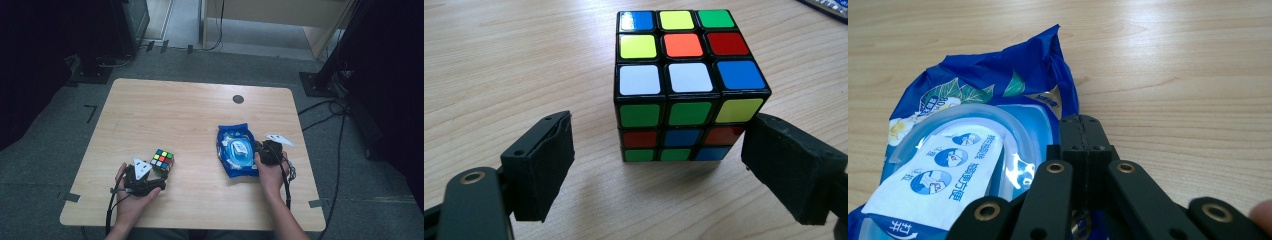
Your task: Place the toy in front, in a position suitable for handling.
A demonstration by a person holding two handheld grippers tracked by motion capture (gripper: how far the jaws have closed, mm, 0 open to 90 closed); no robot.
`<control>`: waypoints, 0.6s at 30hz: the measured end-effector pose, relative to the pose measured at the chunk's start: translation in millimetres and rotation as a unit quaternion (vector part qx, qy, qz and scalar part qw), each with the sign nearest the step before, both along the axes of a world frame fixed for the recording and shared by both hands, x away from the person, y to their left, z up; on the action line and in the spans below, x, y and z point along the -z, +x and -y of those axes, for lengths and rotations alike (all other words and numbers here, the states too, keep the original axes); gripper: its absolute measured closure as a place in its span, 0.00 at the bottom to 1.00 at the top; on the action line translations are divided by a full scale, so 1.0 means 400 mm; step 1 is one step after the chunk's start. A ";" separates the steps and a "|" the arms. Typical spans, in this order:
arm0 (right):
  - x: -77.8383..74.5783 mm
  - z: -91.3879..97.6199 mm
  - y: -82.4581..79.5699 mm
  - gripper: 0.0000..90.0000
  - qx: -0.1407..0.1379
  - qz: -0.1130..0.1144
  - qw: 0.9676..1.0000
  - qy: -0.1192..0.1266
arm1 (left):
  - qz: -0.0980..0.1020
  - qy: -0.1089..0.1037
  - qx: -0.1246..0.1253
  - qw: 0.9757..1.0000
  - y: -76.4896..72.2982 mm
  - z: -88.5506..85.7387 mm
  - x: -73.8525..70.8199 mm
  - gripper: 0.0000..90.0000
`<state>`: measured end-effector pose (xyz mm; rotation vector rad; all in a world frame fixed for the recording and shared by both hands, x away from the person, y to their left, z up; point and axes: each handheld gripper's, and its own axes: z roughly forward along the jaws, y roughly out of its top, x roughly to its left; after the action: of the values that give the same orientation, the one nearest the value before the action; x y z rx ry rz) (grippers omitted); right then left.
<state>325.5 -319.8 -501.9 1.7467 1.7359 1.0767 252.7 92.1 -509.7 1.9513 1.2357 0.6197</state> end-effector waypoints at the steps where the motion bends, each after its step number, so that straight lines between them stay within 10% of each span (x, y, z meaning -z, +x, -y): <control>1: 0.002 0.001 -0.001 1.00 0.005 0.002 1.000 0.007 | 0.000 0.000 0.000 1.000 0.000 0.000 0.000 0.15; 6: -0.024 -0.003 -0.031 0.75 -0.008 0.038 0.999 -0.016 | 0.000 -0.001 0.001 1.000 0.001 0.001 0.002 0.15; 18: -0.039 0.007 -0.121 0.74 -0.040 0.031 0.999 -0.015 | 0.003 0.005 0.002 1.000 0.001 0.006 0.004 0.15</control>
<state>277.1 -322.5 -486.3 1.6216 1.7872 1.1202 253.0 89.7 -511.2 1.9594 1.2255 0.6310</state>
